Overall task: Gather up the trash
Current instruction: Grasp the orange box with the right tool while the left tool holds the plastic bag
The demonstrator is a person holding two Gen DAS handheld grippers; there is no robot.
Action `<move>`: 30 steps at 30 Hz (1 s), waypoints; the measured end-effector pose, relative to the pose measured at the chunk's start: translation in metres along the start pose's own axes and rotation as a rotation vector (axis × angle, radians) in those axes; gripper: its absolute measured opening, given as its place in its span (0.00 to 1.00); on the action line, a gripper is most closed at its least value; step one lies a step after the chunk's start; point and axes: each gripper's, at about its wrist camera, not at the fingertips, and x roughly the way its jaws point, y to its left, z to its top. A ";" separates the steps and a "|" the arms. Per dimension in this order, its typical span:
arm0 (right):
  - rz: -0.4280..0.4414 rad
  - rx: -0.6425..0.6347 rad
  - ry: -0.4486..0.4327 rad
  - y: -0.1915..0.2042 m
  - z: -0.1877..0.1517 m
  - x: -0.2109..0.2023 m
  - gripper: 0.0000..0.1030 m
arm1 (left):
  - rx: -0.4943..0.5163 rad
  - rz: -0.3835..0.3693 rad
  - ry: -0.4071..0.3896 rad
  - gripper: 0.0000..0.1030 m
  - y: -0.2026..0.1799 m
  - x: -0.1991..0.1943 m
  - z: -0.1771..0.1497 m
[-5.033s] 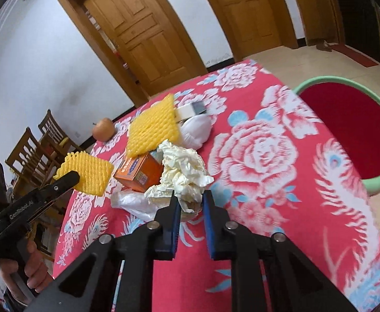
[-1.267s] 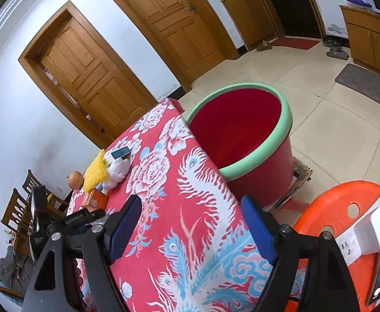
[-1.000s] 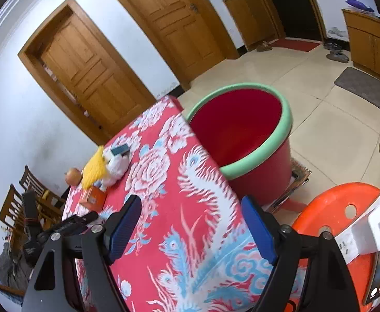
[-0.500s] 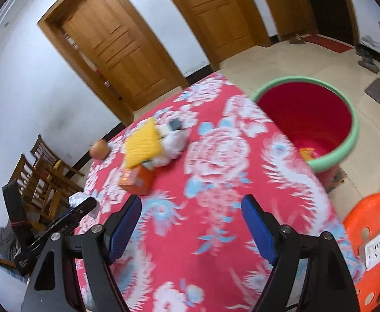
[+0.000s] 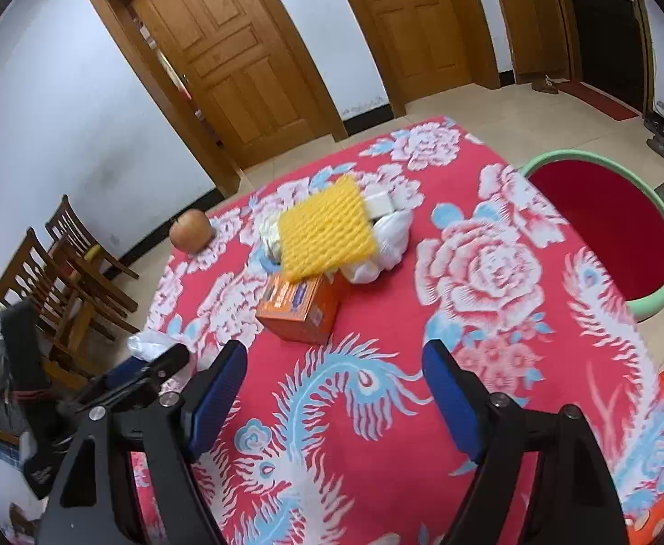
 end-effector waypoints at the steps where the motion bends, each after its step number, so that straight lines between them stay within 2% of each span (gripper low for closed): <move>1: -0.001 -0.002 0.006 0.001 -0.001 0.005 0.79 | 0.011 0.003 -0.002 0.63 0.004 0.000 -0.001; 4: -0.004 0.003 0.041 0.007 -0.003 0.025 0.79 | 0.020 0.003 -0.004 0.63 0.014 -0.001 -0.003; 8: -0.028 -0.029 0.071 0.023 -0.001 0.045 0.79 | -0.019 -0.033 -0.014 0.63 0.029 -0.002 0.000; 16: -0.088 -0.100 0.063 0.046 0.011 0.075 0.80 | -0.036 -0.077 -0.026 0.63 0.037 0.006 0.011; 24: -0.139 -0.081 0.073 0.042 0.012 0.102 0.80 | -0.065 -0.148 -0.042 0.63 0.044 0.007 0.011; 28: -0.154 -0.078 0.087 0.038 0.007 0.111 0.71 | -0.087 -0.161 -0.055 0.63 0.049 0.004 0.012; 30: -0.166 -0.107 0.085 0.041 0.006 0.112 0.60 | -0.094 -0.157 -0.055 0.63 0.050 0.004 0.012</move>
